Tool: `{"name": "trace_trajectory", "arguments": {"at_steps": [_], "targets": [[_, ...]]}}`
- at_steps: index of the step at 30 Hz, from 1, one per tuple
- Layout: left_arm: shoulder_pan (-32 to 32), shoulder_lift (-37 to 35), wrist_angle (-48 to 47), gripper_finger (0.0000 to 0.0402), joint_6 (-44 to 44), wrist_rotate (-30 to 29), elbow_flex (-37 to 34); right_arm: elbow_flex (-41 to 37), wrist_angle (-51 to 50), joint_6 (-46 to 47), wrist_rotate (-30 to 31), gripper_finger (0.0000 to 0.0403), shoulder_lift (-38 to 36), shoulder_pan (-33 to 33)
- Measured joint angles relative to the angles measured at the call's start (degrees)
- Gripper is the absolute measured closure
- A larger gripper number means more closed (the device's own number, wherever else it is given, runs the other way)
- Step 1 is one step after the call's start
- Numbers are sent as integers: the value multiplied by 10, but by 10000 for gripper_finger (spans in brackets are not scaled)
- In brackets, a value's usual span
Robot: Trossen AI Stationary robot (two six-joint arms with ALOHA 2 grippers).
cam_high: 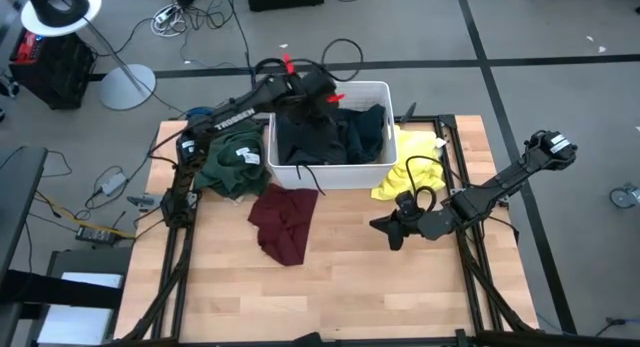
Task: Sort clothes
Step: Put the blue shorts into the white bin
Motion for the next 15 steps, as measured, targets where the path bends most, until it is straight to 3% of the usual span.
{"name": "trace_trajectory", "arguments": {"at_steps": [3, 8, 13, 15], "targets": [[-5, -3, -60, 284, -1, -3, 47, 0, 0, -6, -25, 394, 0, 0], [-7, -50, -135, 305, -33, -4, 17, 0, 0, -15, -47, 394, 0, 1], [-2, -58, -213, 384, -44, -2, 17, 0, 1, -20, -54, 394, 0, 1], [-2, -58, -225, 394, -41, 19, 17, 0, 1, -24, -54, 394, 0, 1]]}}
